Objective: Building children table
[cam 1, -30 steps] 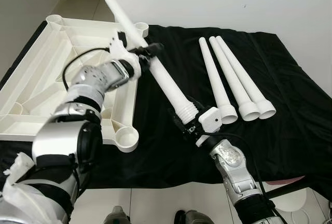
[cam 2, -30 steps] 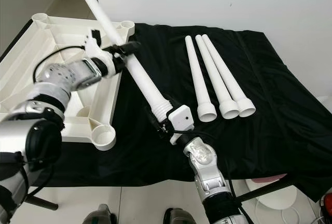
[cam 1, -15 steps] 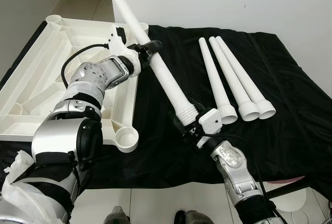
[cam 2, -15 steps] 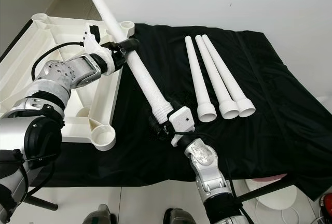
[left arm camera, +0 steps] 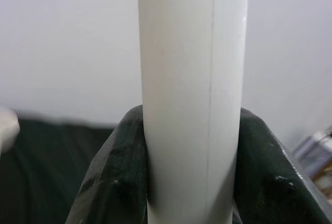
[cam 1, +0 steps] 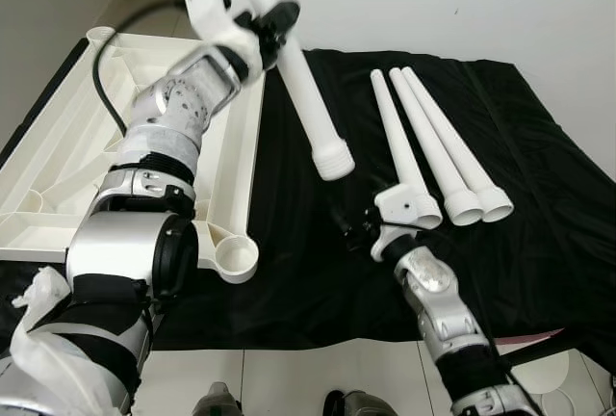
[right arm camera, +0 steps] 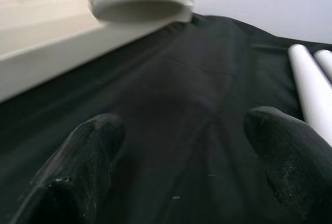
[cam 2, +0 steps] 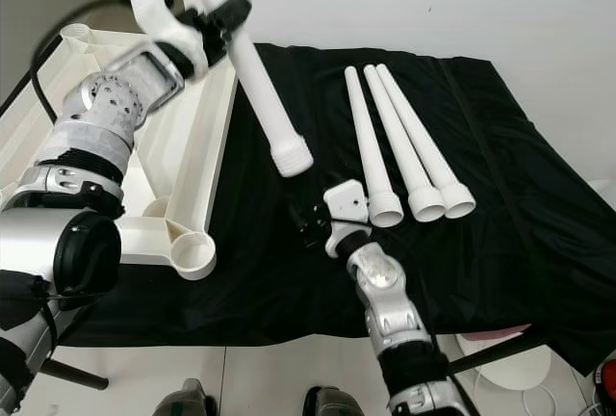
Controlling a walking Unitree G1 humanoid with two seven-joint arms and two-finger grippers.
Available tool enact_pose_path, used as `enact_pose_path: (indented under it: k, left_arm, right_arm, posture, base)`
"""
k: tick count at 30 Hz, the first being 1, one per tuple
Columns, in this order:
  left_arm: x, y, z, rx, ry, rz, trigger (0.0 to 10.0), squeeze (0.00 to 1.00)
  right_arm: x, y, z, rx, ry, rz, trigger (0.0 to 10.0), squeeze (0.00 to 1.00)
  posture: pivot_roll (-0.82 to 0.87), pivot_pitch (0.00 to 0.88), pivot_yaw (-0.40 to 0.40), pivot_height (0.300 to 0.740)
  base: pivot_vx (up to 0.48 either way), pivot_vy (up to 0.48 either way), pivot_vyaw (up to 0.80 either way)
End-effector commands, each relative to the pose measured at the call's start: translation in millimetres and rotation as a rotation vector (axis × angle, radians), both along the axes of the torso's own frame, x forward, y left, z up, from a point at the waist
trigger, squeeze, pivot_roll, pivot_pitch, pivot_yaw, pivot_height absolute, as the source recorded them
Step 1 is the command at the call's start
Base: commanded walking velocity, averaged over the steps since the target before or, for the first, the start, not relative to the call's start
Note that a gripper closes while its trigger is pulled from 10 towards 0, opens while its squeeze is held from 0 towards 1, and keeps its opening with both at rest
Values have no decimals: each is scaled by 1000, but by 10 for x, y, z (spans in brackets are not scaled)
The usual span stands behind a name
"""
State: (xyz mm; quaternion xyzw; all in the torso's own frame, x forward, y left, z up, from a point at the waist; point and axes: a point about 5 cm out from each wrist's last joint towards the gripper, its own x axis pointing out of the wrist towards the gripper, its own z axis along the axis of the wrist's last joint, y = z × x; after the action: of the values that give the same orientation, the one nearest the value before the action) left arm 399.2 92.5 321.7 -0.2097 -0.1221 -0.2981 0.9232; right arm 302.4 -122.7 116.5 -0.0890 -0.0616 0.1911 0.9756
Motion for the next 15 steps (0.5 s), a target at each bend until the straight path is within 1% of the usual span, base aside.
enact_pose_path:
  k: [1,2,3,4,5,6,7,8,9,10,11,12,13,15]
  left_arm:
    - [-104,-139,95,88,-145,-63,10000,0]
    - [-104,-139,95,88,-145,-63,10000,0]
    - [-155,-208,115,131,-200,-53,10000,0]
    - [-201,-276,117,155,-243,-38,10000,0]
    - [-201,-276,117,155,-243,-38,10000,0]
    - [-229,-318,114,168,-266,-29,10000,0]
    - [-281,-419,89,179,-290,-35,10000,0]
    - [-281,-419,89,179,-290,-35,10000,0]
    - [-315,-482,71,182,-302,-41,10000,0]
    - [-315,-482,71,182,-302,-41,10000,0]
    - [-350,-583,19,187,-301,-60,10000,0]
    - [-374,-648,-16,190,-300,-74,10000,0]
    - [-374,-648,-16,190,-300,-74,10000,0]
    - [-434,-777,-73,185,-297,-91,10000,0]
  right_arm:
    - [59,-66,52,-23,-4,-41,10000,0]
    - [59,-66,52,-23,-4,-41,10000,0]
    - [93,-67,116,-29,-23,-52,10000,0]
    - [121,-52,171,-26,-29,-52,10000,0]
    - [121,-52,171,-26,-29,-52,10000,0]
    - [138,-41,203,-23,-30,-52,10000,0]
    - [162,9,259,-20,-42,-29,10000,0]
    - [162,9,259,-20,-42,-29,10000,0]
    - [176,44,293,-19,-49,-13,10000,0]
    - [176,44,293,-19,-49,-13,10000,0]
    - [206,93,347,-26,-65,3,10000,0]
    - [226,124,383,-32,-75,12,10000,0]
    - [226,124,383,-32,-75,12,10000,0]
    - [271,178,464,-44,-87,31,10000,0]
  posture:
    - [49,0,-24,740]
    - [49,0,-24,740]
    - [50,0,-24,740]
    - [52,0,-25,740]
    - [52,0,-25,740]
    - [52,0,-26,740]
    - [57,0,-28,740]
    - [57,0,-28,740]
    - [57,0,-28,740]
    - [57,0,-28,740]
    - [59,0,-29,740]
    - [59,0,-29,740]
    - [59,0,-29,740]
    - [64,0,-31,740]
  base:
    - [0,0,0]
    - [0,0,0]
    - [0,0,0]
    - [0,0,0]
    - [0,0,0]
    - [0,0,0]
    - [0,0,0]
    - [0,0,0]
    - [0,0,0]
    - [0,0,0]
    - [0,0,0]
    - [0,0,0]
    - [0,0,0]
    - [0,0,0]
